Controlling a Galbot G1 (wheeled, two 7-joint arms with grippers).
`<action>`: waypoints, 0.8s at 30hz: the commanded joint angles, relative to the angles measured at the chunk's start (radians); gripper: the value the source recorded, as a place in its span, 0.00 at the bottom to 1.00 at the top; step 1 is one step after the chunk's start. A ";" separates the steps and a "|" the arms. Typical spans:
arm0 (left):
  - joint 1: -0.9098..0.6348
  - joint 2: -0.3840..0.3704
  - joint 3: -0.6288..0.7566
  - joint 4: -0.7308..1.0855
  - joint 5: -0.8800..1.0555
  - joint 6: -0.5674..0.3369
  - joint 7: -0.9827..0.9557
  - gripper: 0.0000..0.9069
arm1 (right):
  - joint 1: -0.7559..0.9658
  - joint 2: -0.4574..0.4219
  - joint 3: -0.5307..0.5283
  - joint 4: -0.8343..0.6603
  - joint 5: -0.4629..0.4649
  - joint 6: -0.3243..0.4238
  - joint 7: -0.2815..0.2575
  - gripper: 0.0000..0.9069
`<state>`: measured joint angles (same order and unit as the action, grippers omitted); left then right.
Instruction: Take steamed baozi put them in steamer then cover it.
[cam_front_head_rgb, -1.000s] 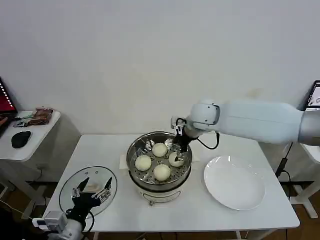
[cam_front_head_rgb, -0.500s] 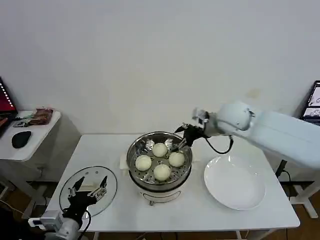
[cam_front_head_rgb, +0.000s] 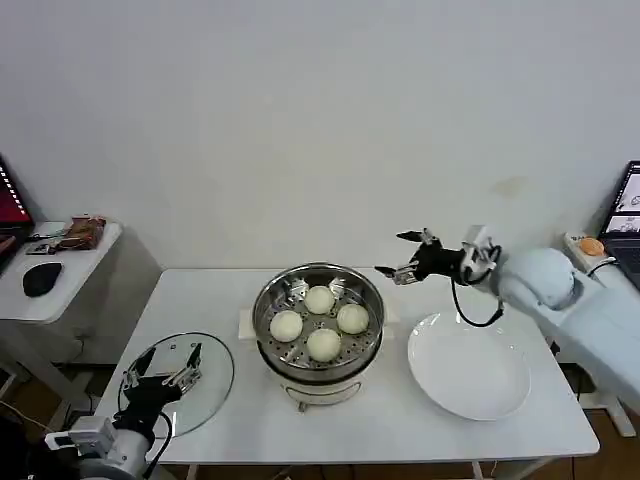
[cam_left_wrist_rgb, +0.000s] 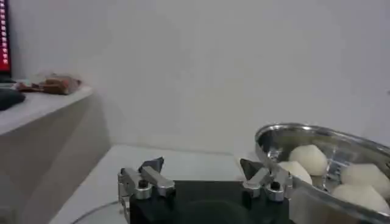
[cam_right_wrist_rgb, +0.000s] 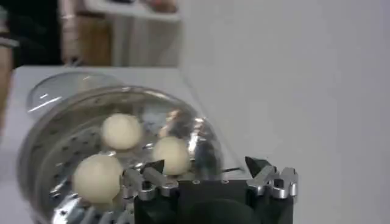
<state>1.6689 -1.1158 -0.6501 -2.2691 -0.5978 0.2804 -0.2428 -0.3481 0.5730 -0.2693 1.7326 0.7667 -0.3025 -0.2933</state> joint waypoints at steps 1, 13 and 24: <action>0.001 -0.005 -0.026 0.016 0.001 -0.009 0.009 1.00 | -0.608 0.274 0.645 0.046 -0.148 0.225 0.123 1.00; 0.012 0.017 -0.084 0.075 0.109 -0.126 0.083 1.00 | -0.871 0.642 0.899 0.057 -0.506 0.479 0.099 1.00; 0.065 0.070 -0.021 0.194 0.358 -0.270 0.087 1.00 | -1.040 0.694 1.004 0.104 -0.552 0.520 0.125 1.00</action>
<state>1.7031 -1.0768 -0.7016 -2.1612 -0.4474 0.1203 -0.1627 -1.1549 1.1291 0.5493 1.8079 0.3382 0.1137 -0.1878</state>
